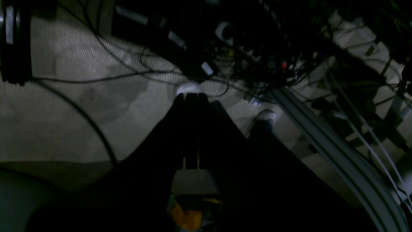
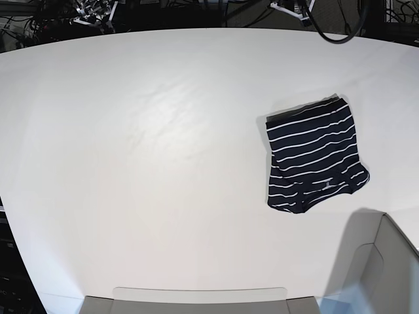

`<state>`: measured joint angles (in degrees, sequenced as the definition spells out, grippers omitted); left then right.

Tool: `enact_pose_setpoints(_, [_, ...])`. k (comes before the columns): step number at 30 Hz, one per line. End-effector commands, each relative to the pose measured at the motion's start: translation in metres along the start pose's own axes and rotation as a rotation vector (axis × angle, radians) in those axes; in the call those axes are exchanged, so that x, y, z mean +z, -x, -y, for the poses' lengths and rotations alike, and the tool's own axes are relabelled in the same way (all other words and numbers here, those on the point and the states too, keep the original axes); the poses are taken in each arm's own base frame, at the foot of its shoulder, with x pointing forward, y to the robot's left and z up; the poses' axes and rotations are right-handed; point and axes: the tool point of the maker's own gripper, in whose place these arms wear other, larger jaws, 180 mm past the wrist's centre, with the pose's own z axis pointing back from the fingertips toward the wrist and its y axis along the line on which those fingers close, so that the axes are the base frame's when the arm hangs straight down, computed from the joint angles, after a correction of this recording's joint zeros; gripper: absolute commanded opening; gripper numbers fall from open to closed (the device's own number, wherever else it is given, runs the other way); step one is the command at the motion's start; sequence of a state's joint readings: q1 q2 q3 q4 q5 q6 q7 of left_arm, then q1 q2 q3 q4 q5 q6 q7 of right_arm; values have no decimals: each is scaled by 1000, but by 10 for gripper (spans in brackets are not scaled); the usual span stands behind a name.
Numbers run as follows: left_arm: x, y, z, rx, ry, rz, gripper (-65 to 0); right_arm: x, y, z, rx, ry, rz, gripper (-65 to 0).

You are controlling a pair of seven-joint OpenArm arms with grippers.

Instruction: Fold the T-shirt properly

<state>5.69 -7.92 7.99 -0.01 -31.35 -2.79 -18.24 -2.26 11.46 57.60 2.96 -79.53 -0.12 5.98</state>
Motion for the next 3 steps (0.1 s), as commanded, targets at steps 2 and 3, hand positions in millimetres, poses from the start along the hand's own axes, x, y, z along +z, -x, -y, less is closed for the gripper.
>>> enact_pose_setpoints(2, [0,-1,-3,-10,-5,10,-650,0,-8,-4,-2,-4,21,-642])
enact_pose_setpoints(3, [0,-1,-2,-10,-5,10,-650,0,-8,-4,-2,-4,21,-642])
